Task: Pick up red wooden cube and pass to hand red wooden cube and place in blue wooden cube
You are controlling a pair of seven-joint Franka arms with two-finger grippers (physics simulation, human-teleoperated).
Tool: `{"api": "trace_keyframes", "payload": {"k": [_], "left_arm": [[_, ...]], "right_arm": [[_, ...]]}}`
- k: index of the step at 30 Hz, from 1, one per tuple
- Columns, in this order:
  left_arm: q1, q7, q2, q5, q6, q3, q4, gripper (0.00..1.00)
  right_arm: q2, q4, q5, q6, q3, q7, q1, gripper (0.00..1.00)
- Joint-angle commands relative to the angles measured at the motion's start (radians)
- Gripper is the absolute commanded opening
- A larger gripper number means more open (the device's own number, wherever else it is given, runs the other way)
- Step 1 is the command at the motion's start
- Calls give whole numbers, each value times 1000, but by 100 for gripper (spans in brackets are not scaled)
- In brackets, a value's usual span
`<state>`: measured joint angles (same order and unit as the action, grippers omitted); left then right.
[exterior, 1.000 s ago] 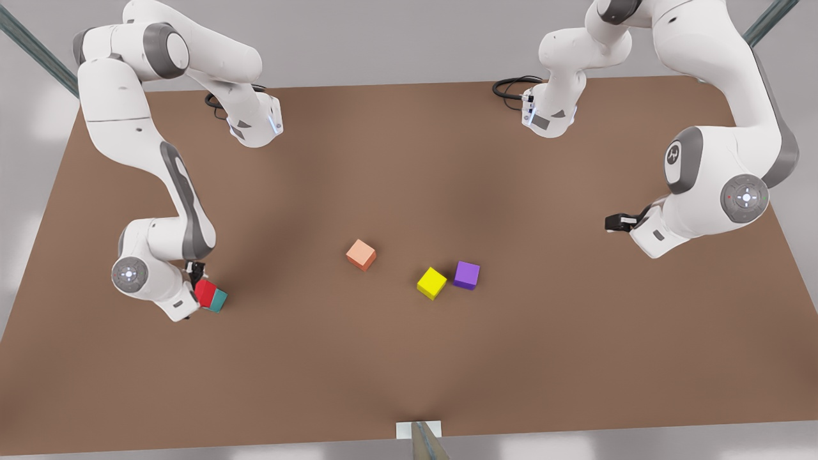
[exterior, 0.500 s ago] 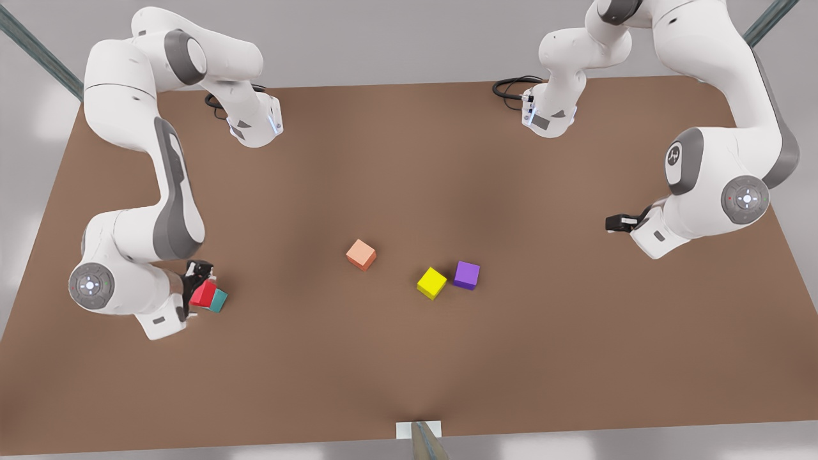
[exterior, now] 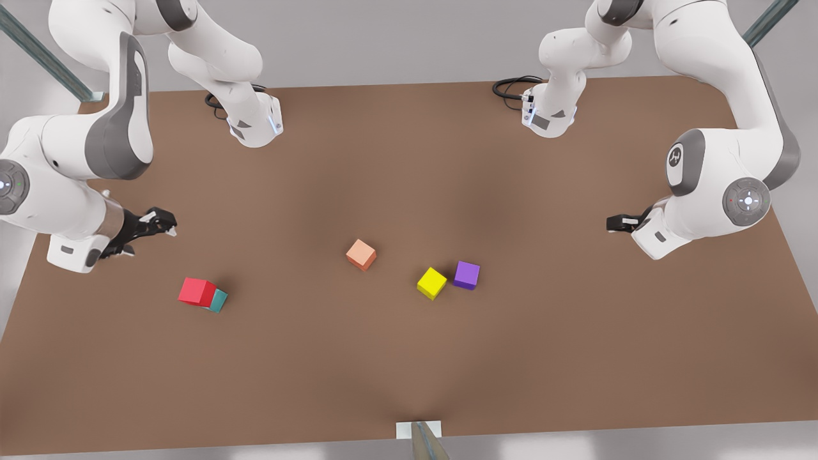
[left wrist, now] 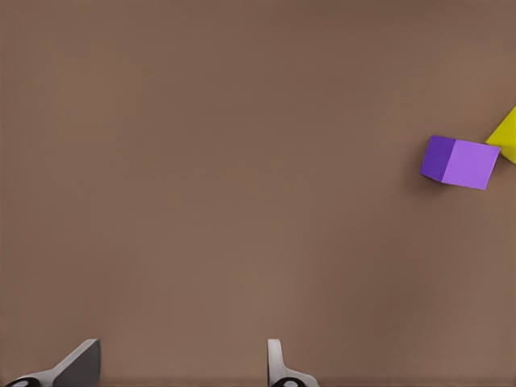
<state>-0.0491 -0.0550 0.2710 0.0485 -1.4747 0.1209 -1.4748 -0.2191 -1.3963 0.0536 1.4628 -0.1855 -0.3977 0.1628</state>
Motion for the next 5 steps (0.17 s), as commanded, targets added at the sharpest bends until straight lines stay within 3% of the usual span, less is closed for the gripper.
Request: {"api": "trace_keyframes", "payload": {"k": [1, 5], "left_arm": [[0, 0, -1, 1, 4, 0, -1, 100], [-2, 0, 5, 1, 4, 0, 1, 100]], "right_arm": [[1, 0, 0, -10, -2, 470, 0, 100], [1, 0, -3, -13, -2, 465, 1, 100]]}}
